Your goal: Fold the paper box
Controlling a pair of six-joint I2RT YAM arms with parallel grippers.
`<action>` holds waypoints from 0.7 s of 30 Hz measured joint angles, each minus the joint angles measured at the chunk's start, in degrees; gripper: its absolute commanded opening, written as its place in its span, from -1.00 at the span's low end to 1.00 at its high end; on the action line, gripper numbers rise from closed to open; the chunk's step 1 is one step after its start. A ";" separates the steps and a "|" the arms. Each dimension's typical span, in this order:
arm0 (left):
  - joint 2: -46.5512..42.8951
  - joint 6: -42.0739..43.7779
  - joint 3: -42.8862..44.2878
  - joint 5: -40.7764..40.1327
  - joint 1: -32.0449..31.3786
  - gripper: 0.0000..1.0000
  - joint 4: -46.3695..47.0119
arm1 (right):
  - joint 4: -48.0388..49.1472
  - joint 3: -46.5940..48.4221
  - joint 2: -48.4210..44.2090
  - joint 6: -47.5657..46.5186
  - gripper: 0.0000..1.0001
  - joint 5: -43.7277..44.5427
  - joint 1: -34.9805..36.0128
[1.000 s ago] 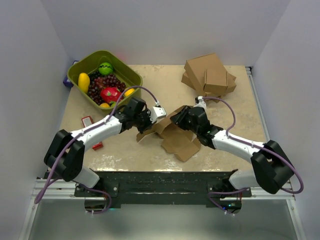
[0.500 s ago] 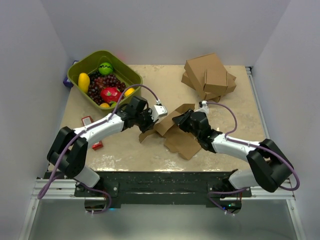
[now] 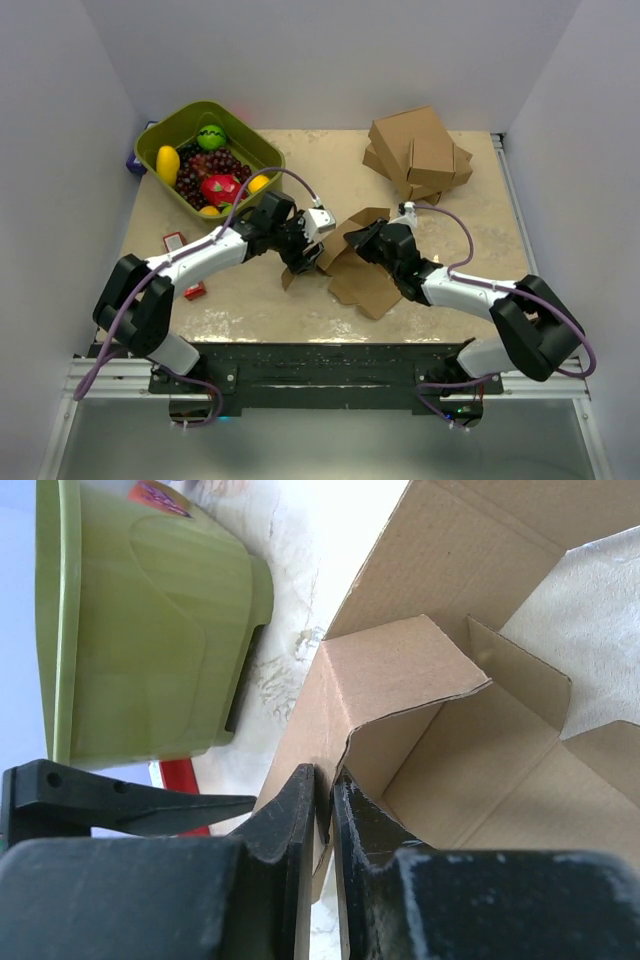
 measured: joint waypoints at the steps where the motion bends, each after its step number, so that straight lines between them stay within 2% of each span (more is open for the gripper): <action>1: -0.31 -0.02 0.00 0.20 0.09 0.48 0.00 | 0.00 0.00 0.00 0.09 -0.81 0.02 0.00; 5: -3.30 -0.96 -0.04 0.33 0.35 0.48 0.11 | 0.04 0.00 0.00 0.26 -0.81 0.33 0.02; 9: -10.27 -3.98 -2.36 -3.19 0.72 0.52 2.27 | 0.02 0.00 -0.02 0.39 -0.82 0.37 0.02; 14: -18.88 -12.00 -7.48 -12.87 1.64 0.50 6.84 | -0.28 0.00 -0.28 0.39 -0.83 0.39 0.02; 18: -19.52 -20.04 -13.38 -21.14 1.88 0.47 10.16 | -0.96 0.00 -1.11 0.35 -0.84 0.39 0.02; 21: -18.62 -24.09 -17.51 -24.06 1.95 0.46 10.82 | -1.29 0.00 -1.36 0.28 -0.84 0.39 0.02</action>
